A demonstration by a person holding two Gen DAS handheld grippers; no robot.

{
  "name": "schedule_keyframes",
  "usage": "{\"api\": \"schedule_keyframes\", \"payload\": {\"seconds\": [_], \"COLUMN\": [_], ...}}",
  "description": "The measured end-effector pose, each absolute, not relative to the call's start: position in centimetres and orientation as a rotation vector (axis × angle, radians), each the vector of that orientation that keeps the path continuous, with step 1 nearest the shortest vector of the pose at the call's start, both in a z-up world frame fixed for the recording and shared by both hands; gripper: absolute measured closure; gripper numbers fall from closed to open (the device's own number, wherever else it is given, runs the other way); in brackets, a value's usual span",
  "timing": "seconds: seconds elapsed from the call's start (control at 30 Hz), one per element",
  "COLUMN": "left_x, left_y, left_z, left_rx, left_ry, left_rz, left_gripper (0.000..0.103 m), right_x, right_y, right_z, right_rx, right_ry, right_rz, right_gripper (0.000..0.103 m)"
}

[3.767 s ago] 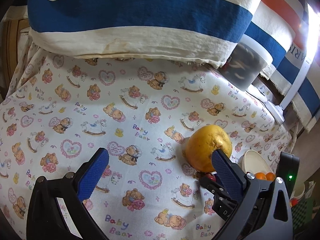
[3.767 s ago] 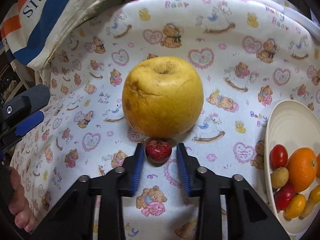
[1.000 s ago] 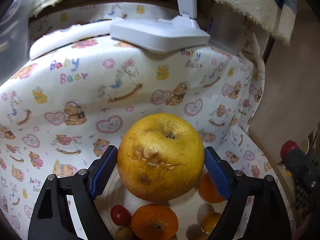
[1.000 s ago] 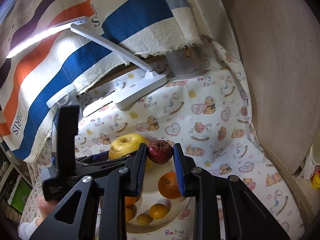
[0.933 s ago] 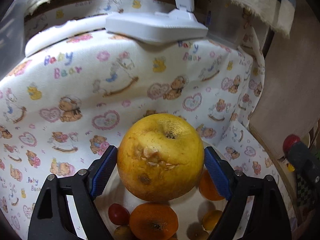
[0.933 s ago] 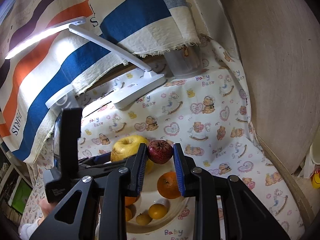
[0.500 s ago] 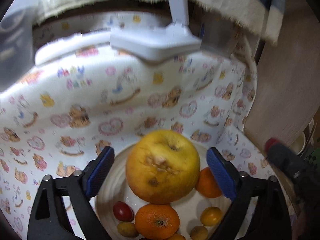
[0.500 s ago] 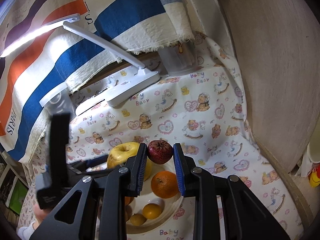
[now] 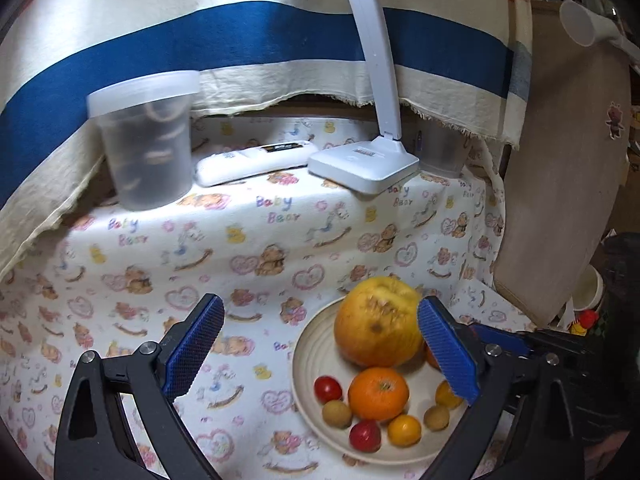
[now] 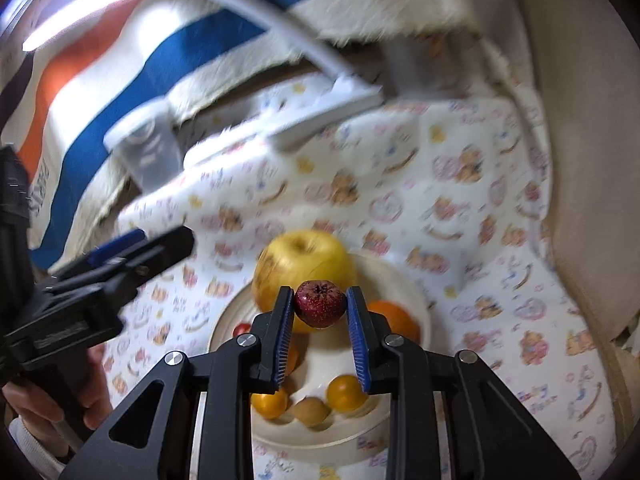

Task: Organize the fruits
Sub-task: 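Open both grippers to set the pear and red fruit on the plate, then withdraw both open grippers from the plate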

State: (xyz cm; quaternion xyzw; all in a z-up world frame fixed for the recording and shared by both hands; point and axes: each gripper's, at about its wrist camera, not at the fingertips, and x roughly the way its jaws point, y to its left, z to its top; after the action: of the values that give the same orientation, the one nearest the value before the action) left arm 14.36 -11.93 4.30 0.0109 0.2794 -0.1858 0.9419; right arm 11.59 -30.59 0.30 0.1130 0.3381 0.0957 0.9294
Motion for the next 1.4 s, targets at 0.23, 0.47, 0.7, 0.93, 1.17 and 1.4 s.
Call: {"api": "schedule_keyframes", "payload": {"seconds": [0.23,0.47,0.7,0.93,1.17,1.4], "left_x": [12.8,12.0,10.3,8.9,8.0,7.0], "left_y": [-10.8,-10.4,-9.7,-7.5,-6.1,-5.7], "left_z": [1.6,0.6,1.0,1.0,0.8,1.2], "left_rx": [0.03,0.041,0.06,0.019,0.005,0.021], "left_ry": [0.619,0.632,0.587,0.521,0.387,0.3], "left_rz": [-0.364,-0.36,-0.349,-0.335,-0.311,-0.285], "left_gripper": [0.006,0.006,0.006,0.006,0.006,0.0], "right_x": [12.5,12.5,12.0,10.5,9.3,7.4], "right_y": [-29.6,-29.5,-29.3,-28.7,-27.2,-27.0], "right_z": [-1.7,-1.6,-1.2,0.1,0.0,0.7], "right_rx": [0.213,0.186,0.175,0.187,0.14,0.072], "right_ry": [0.804,0.798,0.766,0.656,0.495,0.317], "right_rz": [0.218,0.194,0.191,0.201,0.169,0.048], "right_gripper": [0.075,0.075,0.058,0.058,0.042,0.012]}}
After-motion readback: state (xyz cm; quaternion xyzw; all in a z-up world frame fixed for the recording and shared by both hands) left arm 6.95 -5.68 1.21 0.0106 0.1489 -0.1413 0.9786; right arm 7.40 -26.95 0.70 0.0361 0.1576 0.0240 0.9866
